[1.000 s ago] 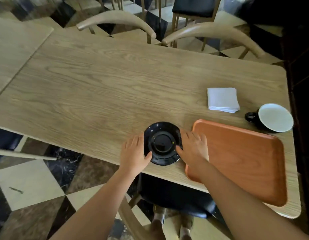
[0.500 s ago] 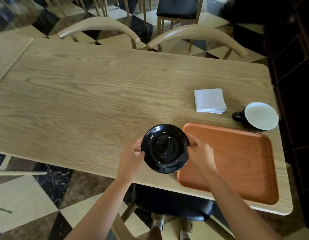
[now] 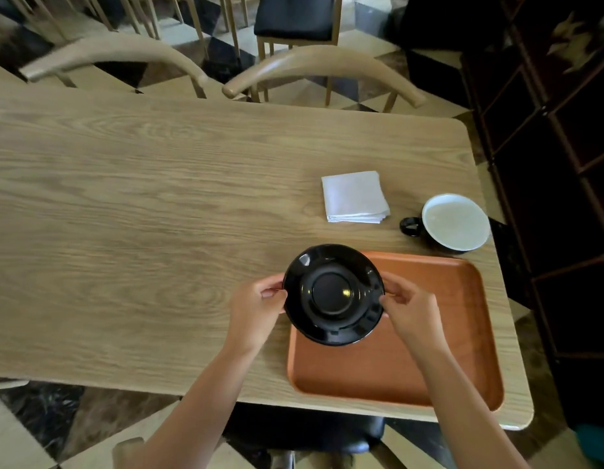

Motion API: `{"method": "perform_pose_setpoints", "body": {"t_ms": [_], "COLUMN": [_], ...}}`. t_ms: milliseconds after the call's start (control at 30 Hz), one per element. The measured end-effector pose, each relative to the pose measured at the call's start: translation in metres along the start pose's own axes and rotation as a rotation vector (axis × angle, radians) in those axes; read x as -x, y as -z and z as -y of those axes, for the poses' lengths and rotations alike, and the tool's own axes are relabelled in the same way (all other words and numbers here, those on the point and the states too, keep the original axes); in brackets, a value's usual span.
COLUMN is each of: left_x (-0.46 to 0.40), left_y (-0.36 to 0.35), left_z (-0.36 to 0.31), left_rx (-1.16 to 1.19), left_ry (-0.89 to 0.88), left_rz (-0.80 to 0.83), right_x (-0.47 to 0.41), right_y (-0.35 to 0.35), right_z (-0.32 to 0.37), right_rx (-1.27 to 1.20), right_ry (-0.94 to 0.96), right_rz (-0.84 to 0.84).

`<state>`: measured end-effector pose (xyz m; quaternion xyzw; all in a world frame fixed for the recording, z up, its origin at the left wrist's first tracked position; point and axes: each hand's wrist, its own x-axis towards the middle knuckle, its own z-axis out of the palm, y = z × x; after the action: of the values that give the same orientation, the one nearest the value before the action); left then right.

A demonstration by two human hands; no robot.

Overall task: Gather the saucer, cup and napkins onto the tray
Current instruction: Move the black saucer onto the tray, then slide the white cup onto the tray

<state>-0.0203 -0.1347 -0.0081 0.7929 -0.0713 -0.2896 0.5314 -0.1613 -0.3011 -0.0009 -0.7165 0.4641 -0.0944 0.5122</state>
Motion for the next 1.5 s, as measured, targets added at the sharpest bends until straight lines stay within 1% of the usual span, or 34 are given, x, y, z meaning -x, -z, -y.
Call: {"method": "perform_pose_setpoints", "body": {"t_ms": [133,233,400,500,567,667,733,767,833,867,933,1000,1033,1067,1100,1133,1200,1267,1367,1500], "left_x": [-0.002,-0.003,-0.002,0.0,0.0,-0.007,-0.015,-0.019,-0.024,-0.024,-0.025,-0.026,-0.027,-0.029,-0.032,-0.035,-0.04,-0.045,-0.049,-0.059], "left_y": [-0.008,-0.01,-0.011,-0.012,-0.01,-0.004,0.004,0.005,0.004,-0.001,-0.021,-0.049,-0.065,-0.082,-0.099,-0.115,-0.143,-0.163,-0.179,-0.184], "left_z": [0.001,0.004,0.002,0.001,-0.003,-0.011,-0.019,-0.025,-0.038,-0.047,-0.063,-0.077,-0.082,-0.085,-0.087,-0.088,-0.089,-0.089,-0.088,-0.086], "left_rx": [-0.109,-0.217,-0.195,-0.175,-0.203,-0.379,-0.609,-0.701,-0.783,-0.796,-0.819,-0.809,-0.819,-0.852,-0.894,-0.935,-1.018,-1.044,-0.919,-0.847], "left_ry": [-0.062,-0.104,-0.092,-0.067,-0.066,-0.057,-0.055,-0.063,-0.122,-0.189,-0.39,-0.64,-0.757,-0.861,-0.947,-0.996,-0.98,-0.934,-0.863,-0.885], "left_rz": [-0.054,-0.065,-0.055,-0.062,-0.037,0.082,0.167,0.182,0.156,0.131,0.086,0.084,0.105,0.123,0.142,0.176,0.261,0.301,0.275,0.204], "right_x": [-0.007,-0.011,-0.015,-0.016,-0.016,-0.019,-0.021,-0.022,-0.023,-0.024,-0.027,-0.036,-0.044,-0.052,-0.059,-0.066,-0.076,-0.084,-0.095,-0.101], "right_y": [0.002,0.004,0.007,0.009,0.012,0.021,0.03,0.039,0.056,0.066,0.09,0.111,0.119,0.127,0.132,0.135,0.139,0.142,0.143,0.143], "right_z": [-0.009,-0.013,-0.016,-0.017,-0.017,-0.009,0.0,0.004,0.012,0.014,0.011,0.001,-0.006,-0.013,-0.019,-0.024,-0.031,-0.035,-0.038,-0.039], "right_rx": [-0.031,-0.033,-0.058,-0.045,-0.018,0.095,0.196,0.253,0.338,0.339,0.351,0.495,0.589,0.667,0.719,0.754,0.798,0.786,0.76,0.766], "right_ry": [0.016,0.019,0.017,0.021,0.02,0.033,0.04,0.047,0.091,0.13,0.236,0.361,0.409,0.427,0.418,0.402,0.43,0.53,0.674,0.759], "right_rz": [0.01,0.026,0.068,0.104,0.138,0.2,0.263,0.287,0.305,0.273,0.105,-0.103,-0.152,-0.147,-0.109,-0.064,-0.018,-0.049,-0.108,-0.15]}}
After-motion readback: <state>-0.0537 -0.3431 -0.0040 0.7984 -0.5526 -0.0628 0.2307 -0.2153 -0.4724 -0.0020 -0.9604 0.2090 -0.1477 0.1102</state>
